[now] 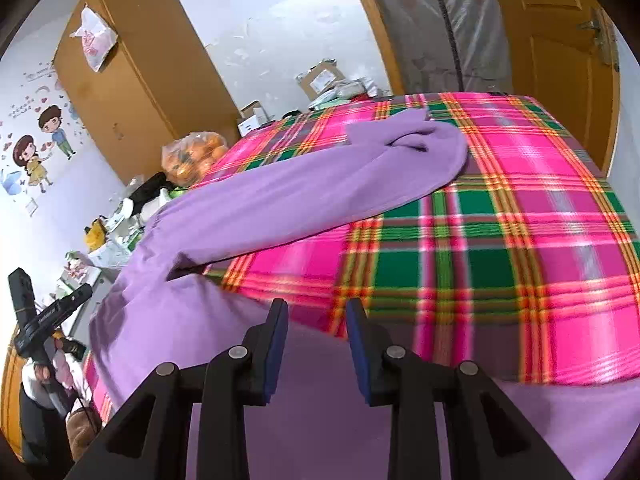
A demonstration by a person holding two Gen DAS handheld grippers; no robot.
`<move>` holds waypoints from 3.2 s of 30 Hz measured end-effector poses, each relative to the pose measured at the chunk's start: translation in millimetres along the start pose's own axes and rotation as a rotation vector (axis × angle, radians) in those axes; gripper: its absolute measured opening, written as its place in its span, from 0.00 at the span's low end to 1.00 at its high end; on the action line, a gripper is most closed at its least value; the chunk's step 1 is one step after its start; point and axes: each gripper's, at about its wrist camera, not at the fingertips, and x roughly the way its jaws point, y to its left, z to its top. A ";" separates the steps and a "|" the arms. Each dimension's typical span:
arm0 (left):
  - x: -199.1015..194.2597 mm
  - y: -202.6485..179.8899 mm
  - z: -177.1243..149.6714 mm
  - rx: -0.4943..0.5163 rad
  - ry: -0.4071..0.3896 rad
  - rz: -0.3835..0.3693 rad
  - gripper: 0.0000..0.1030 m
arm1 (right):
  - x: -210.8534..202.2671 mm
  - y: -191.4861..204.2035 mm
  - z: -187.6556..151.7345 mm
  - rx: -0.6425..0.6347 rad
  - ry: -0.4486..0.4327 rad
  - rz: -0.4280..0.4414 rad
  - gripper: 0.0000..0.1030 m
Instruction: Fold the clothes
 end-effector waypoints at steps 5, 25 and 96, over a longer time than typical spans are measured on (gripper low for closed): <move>37.1 -46.9 -6.0 0.056 0.068 -0.038 0.39 | 7.6 -19.0 15.8 -0.004 -0.013 -0.008 0.35; 83.0 -93.7 -22.9 0.154 0.170 0.062 0.43 | 106.9 -166.0 149.1 0.266 0.026 -0.043 0.38; 80.7 -87.0 -20.1 0.100 0.164 -0.003 0.50 | 102.0 -60.9 96.5 -0.529 0.161 -0.163 0.34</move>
